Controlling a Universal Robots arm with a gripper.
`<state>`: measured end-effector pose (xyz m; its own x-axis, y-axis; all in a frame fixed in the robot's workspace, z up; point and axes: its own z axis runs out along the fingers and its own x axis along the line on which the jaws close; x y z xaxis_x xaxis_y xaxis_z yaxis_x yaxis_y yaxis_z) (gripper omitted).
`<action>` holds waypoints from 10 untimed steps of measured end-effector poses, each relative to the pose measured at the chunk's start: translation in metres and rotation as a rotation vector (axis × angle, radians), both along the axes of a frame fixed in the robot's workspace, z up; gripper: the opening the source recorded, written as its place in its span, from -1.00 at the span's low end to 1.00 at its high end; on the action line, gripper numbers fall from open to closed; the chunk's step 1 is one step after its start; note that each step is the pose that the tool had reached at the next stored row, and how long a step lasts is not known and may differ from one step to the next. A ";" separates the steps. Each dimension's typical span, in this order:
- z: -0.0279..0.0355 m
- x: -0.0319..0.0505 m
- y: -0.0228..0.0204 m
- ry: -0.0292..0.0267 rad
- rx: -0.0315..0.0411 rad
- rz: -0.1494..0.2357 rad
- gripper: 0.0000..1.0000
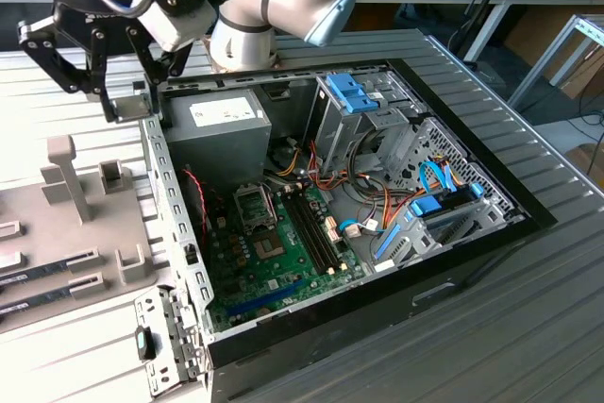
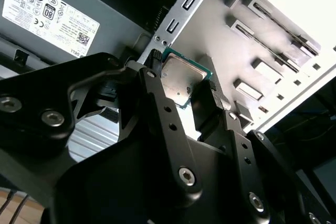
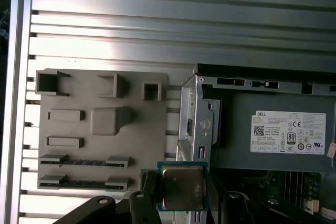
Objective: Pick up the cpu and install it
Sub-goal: 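Pick up the cpu and move it towards the insertion slot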
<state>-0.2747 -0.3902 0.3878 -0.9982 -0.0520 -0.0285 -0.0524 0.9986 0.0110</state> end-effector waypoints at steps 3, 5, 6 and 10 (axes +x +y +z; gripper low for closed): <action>-0.0001 0.0076 0.0000 0.0000 0.0000 0.000 -0.05; -0.0001 0.0130 0.0000 -0.0001 0.0000 0.000 -0.05; -0.0001 0.0161 0.0000 0.0000 0.0000 0.000 -0.05; -0.0002 0.0267 0.0000 0.0000 0.0000 0.000 -0.05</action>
<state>-0.2481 -0.3902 0.3876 -0.9982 -0.0520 -0.0285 -0.0523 0.9986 0.0110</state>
